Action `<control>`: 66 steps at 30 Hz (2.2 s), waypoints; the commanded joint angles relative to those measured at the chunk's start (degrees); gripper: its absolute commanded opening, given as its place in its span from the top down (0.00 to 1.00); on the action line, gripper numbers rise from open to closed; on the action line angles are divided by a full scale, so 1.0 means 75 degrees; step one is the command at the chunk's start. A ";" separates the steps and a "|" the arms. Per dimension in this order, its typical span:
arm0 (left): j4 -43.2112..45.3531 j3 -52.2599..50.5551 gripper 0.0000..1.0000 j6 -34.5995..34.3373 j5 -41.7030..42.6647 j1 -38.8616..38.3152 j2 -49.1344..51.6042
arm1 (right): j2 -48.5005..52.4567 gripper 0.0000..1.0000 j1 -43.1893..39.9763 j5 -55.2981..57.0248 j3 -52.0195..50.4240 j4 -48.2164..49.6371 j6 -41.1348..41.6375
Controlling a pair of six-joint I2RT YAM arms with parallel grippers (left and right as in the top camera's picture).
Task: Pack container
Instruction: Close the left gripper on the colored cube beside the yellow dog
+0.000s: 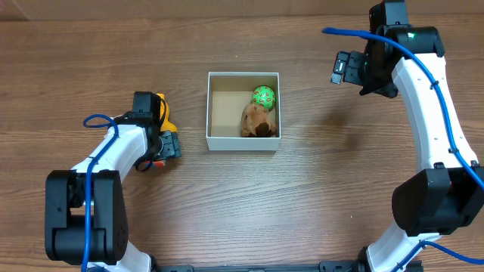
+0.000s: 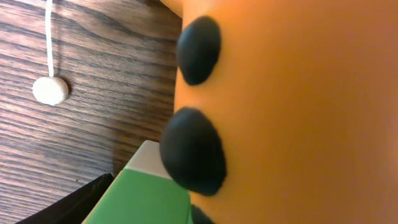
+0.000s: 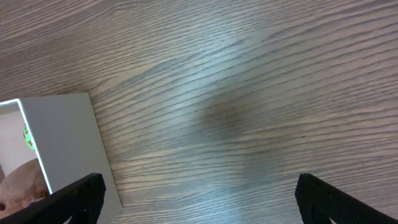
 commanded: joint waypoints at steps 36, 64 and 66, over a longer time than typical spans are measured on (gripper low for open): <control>-0.1798 0.1346 0.27 0.0038 0.0099 -0.0003 0.0315 | -0.0181 0.00 -0.0044 0.0067 0.0108 0.0023 0.0032; -0.0396 0.0248 0.38 0.0035 0.0090 -0.0003 0.0326 | -0.0178 0.00 -0.0044 0.0067 0.0108 0.0023 0.0032; -0.0361 0.0210 0.38 0.0038 0.0085 -0.0003 0.0326 | -0.0178 0.00 -0.0044 0.0067 0.0108 0.0023 0.0032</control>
